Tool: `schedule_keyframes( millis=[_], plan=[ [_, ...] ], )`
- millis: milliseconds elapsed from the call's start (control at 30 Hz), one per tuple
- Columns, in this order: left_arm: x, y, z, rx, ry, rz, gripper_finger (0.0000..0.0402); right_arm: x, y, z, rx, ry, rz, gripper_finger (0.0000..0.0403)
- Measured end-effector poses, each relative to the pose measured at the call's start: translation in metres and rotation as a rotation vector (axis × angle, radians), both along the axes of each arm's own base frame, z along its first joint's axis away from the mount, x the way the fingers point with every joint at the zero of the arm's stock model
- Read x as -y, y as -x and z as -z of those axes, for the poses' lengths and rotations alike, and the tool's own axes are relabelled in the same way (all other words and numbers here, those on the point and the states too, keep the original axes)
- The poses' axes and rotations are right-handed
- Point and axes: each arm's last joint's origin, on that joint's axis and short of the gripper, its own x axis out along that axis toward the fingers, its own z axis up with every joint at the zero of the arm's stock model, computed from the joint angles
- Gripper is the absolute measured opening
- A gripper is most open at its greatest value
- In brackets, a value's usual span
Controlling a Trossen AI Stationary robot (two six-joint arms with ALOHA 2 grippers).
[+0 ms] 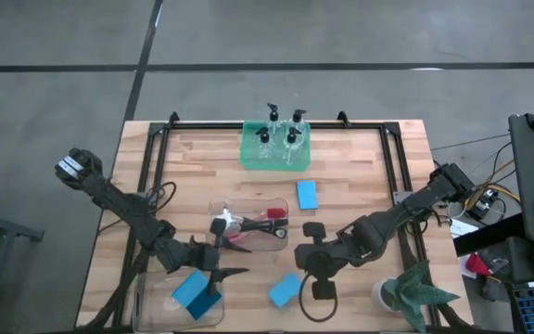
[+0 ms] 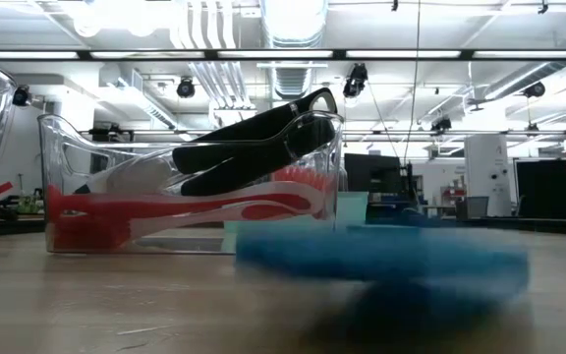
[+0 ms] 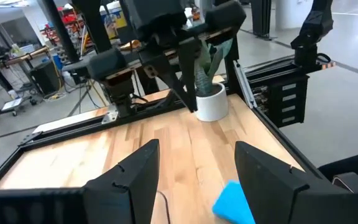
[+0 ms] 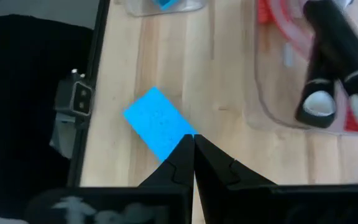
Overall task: Pick & Place Kitchen Sink Supplies
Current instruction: Put the blue sponge into the bottom transparent bin
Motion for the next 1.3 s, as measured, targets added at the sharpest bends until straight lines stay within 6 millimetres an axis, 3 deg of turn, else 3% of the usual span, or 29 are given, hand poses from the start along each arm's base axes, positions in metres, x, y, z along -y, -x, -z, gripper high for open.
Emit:
schedule_keyframes(
  millis=[133,333,700,900,1133,1300],
  plan=[
    [0.0,0.0,0.0,0.001,0.0,-0.001,0.0204,-0.007,-0.003,0.009,-0.005,-0.014,-0.01,0.0008],
    [-0.002,-0.001,0.0,0.004,0.004,-0.008,0.0204,-0.024,-0.017,0.038,-0.005,0.021,-0.071,0.0027],
    [-0.002,-0.002,0.0,0.002,0.002,-0.012,0.0204,-0.064,-0.028,0.11,-0.113,0.138,-0.22,0.017],
    [-0.002,-0.001,0.0,-0.002,0.004,-0.012,0.0204,-0.072,-0.032,0.15,-0.188,0.243,-0.279,0.0212],
    [-0.002,-0.001,0.0,-0.003,0.007,-0.013,0.0204,-0.072,-0.035,0.174,-0.241,0.291,-0.272,0.0204],
    [-0.003,-0.002,0.0,-0.004,0.006,-0.015,0.0204,-0.072,-0.034,0.178,-0.245,0.305,-0.251,0.0148]
  ],
)
